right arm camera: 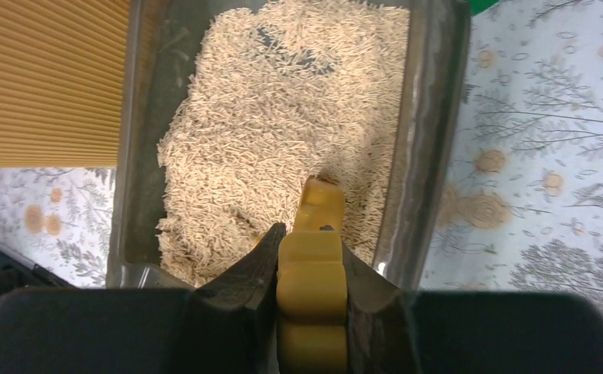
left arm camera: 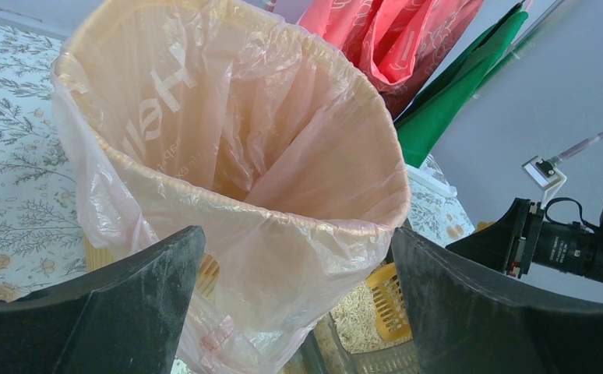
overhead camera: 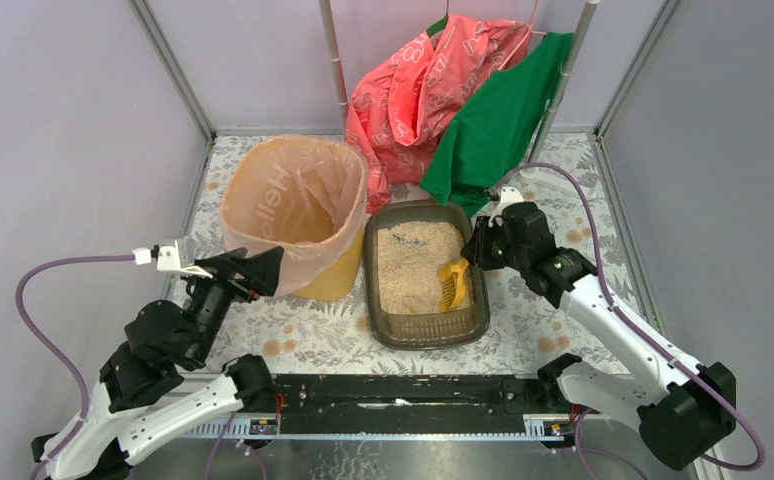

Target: Clean the litter box

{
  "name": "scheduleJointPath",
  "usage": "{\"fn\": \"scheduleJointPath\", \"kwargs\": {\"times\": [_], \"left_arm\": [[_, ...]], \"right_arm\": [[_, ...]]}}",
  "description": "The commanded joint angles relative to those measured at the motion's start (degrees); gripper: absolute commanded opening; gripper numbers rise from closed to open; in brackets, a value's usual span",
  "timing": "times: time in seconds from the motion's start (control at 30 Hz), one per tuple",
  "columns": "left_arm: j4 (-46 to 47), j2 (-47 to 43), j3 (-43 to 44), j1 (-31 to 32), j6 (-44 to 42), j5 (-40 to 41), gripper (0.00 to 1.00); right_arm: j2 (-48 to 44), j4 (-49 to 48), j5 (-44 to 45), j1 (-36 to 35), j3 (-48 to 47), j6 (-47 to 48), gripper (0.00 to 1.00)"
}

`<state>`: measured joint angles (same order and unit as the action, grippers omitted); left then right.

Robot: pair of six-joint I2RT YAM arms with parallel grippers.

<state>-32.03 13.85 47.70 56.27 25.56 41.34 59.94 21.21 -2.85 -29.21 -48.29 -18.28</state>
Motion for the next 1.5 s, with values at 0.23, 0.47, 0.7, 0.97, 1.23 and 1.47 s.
{"fn": "scheduleJointPath", "kwargs": {"times": [0.23, 0.47, 0.7, 0.97, 1.23, 1.47], "left_arm": [[3.18, 2.32, 0.08, 0.39, -0.46, -0.68, 0.99], [4.51, 2.88, -1.11, 0.41, 0.19, -0.93, 0.99], [4.43, 3.68, -0.71, 0.4, -0.4, -0.59, 0.99], [3.69, 3.36, -0.45, 0.43, 0.09, -0.48, 0.99], [3.29, 2.94, -0.46, 0.37, 0.36, -0.39, 0.99], [4.55, 3.28, -1.35, 0.42, 0.37, -0.72, 0.99]], "right_arm": [[1.52, -18.69, -15.94, -1.2, 11.87, -12.05, 0.0], [7.29, -31.83, -21.37, -1.2, 15.13, -18.16, 0.0], [13.53, -44.03, -24.28, -1.2, 17.96, -23.73, 0.0], [18.15, -55.59, -27.43, 0.31, 21.96, -29.53, 0.0], [12.23, -52.73, -32.58, 8.89, 23.0, -29.33, 0.0], [7.08, -45.86, -34.83, 15.36, 19.79, -26.09, 0.0]]}}
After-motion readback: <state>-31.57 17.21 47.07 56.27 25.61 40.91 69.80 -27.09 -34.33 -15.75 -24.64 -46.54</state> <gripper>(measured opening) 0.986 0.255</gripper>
